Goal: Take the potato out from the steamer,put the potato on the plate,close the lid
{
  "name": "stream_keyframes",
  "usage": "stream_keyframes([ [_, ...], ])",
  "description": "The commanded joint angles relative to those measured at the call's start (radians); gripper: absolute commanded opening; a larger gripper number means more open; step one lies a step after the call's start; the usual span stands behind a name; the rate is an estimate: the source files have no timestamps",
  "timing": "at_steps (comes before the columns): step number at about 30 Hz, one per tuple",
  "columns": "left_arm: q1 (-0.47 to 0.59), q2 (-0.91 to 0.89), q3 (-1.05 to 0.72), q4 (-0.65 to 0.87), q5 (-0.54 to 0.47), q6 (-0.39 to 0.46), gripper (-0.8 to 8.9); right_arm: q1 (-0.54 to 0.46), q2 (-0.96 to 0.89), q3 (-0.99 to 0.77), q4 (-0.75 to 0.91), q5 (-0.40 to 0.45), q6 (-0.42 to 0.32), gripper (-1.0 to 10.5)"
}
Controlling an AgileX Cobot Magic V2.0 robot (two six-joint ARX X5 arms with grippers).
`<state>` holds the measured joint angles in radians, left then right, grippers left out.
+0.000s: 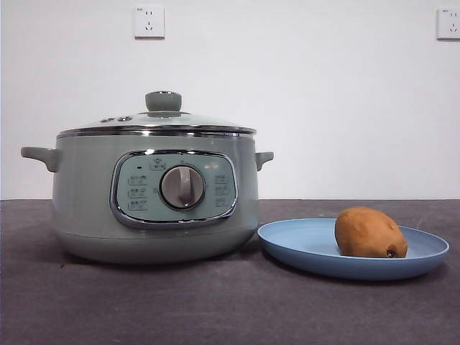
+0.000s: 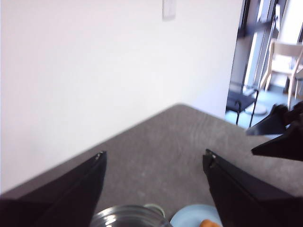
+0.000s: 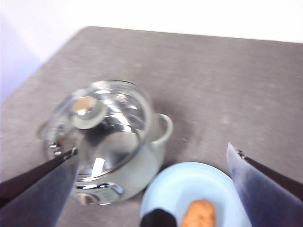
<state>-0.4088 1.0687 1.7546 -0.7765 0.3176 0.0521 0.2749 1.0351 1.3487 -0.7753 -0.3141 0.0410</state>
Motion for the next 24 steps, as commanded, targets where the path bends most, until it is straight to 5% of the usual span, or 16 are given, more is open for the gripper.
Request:
stream_keyframes([
  [1, -0.004, -0.045, 0.001, -0.018, -0.002, -0.005, 3.45, 0.001, -0.022, -0.001, 0.015, -0.023, -0.004, 5.3],
  [5, -0.004, -0.070, 0.001, -0.064, -0.003, -0.005, 3.40, 0.001, -0.049, -0.001, 0.019, -0.021, -0.004, 4.9],
  [7, -0.004, -0.070, 0.001, -0.101, -0.003, -0.004, 2.71, 0.001, -0.064, -0.001, 0.019, -0.021, -0.006, 2.7],
  [9, -0.004, -0.069, 0.001, -0.140, -0.003, 0.006, 0.37, 0.001, -0.079, -0.001, 0.019, -0.021, -0.019, 0.0],
  [24, -0.004, -0.028, 0.001, -0.249, -0.028, 0.019, -0.04, 0.001, -0.098, -0.001, 0.040, -0.020, -0.039, 0.0],
])
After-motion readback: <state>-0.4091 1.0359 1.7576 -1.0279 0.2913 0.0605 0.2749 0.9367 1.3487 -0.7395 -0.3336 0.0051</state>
